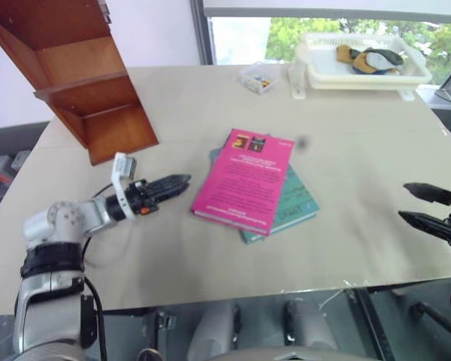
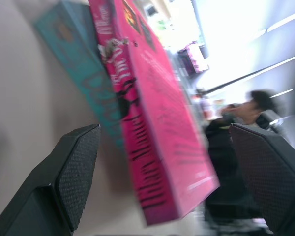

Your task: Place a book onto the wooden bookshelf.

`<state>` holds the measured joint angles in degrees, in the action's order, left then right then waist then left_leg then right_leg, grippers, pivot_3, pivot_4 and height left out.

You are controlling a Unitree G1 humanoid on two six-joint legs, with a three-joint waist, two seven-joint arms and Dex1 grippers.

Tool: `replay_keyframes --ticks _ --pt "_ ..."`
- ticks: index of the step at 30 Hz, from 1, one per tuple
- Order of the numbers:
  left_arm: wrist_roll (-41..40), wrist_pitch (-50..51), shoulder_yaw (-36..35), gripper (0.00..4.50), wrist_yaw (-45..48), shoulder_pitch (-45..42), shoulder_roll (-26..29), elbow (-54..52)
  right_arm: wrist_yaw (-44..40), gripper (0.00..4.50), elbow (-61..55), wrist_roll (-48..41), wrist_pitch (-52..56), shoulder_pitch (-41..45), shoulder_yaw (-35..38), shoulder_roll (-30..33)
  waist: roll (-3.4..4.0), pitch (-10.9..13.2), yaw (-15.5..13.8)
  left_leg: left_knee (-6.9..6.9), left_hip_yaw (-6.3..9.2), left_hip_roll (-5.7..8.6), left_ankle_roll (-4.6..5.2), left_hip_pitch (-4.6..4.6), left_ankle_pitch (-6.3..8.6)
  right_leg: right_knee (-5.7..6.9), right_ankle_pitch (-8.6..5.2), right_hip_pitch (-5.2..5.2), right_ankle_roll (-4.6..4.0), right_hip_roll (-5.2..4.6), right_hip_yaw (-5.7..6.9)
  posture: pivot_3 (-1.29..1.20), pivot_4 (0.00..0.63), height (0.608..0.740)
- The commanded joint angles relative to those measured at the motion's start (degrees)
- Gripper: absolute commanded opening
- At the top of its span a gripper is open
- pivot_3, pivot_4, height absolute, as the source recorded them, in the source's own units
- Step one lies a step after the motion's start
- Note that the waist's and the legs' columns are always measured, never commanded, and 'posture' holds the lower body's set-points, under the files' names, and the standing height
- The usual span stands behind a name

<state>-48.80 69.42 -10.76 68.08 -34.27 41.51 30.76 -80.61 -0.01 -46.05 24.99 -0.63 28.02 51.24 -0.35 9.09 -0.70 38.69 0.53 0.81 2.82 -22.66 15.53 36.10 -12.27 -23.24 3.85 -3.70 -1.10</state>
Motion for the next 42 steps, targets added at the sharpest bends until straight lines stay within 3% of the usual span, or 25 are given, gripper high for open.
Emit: replay_keyframes --ticks 1,14,25,28,35,38,42 --pt "4.7 -0.3 6.2 4.49 6.6 -5.7 0.4 6.7 -2.2 4.5 -4.9 -2.0 0.1 1.1 1.5 2.1 0.0 0.0 0.1 0.0 -0.02 0.0 0.0 0.0 0.0 0.0 0.0 0.0 0.0 0.0 -0.01 0.0 0.15 0.74" --pt "18.1 -5.1 20.4 4.49 23.8 -17.0 -4.9 21.0 -1.6 4.5 -15.2 -5.9 1.8 3.0 2.7 3.5 -0.17 0.1 0.1 0.01 -0.03 -0.03 0.01 -0.15 0.01 -0.05 -0.01 -0.08 0.0 0.01 -0.03 0.0 0.15 0.74" --pt "16.3 -3.2 23.0 4.49 24.4 -18.9 -7.2 25.3 -3.0 4.5 -13.0 -3.0 -0.1 3.6 1.0 4.1 -0.2 0.1 0.0 0.06 0.02 -0.06 0.03 -0.19 0.02 -0.03 -0.01 -0.09 0.0 0.0 -0.01 0.0 0.15 0.74" --pt "15.6 -3.7 24.0 3.67 24.4 -18.2 -7.0 24.9 -3.0 4.5 -12.8 -3.2 0.1 4.0 1.0 4.1 -0.2 0.1 0.1 0.06 0.02 -0.07 0.03 -0.19 0.02 -0.01 -0.01 -0.09 0.0 0.0 -0.02 0.0 0.15 0.74" --pt "12.9 -2.1 23.8 0.83 24.4 -17.3 -6.5 23.2 -3.3 4.5 -12.4 -2.8 -0.1 4.1 1.0 4.0 -0.2 0.1 0.0 0.09 0.03 -0.07 0.03 -0.19 0.02 0.02 -0.01 -0.1 0.0 -0.01 -0.02 0.0 0.15 0.74" --pt "9.5 1.0 22.0 0.42 24.4 -16.2 -5.1 19.4 -3.6 4.5 -11.8 -2.5 -0.5 4.2 0.9 4.0 -0.2 0.1 0.1 0.09 0.03 -0.08 0.03 -0.21 0.02 0.02 -0.01 -0.11 0.0 -0.01 -0.02 0.0 0.15 0.74" --pt "6.2 3.6 18.7 0.38 24.4 -13.9 -3.6 14.2 -3.8 4.5 -10.8 -2.2 -0.8 4.9 0.6 4.0 -0.21 0.1 0.1 0.09 0.04 -0.1 0.03 -0.23 0.02 0.05 -0.01 -0.15 -0.01 -0.02 -0.03 0.0 0.15 0.74"
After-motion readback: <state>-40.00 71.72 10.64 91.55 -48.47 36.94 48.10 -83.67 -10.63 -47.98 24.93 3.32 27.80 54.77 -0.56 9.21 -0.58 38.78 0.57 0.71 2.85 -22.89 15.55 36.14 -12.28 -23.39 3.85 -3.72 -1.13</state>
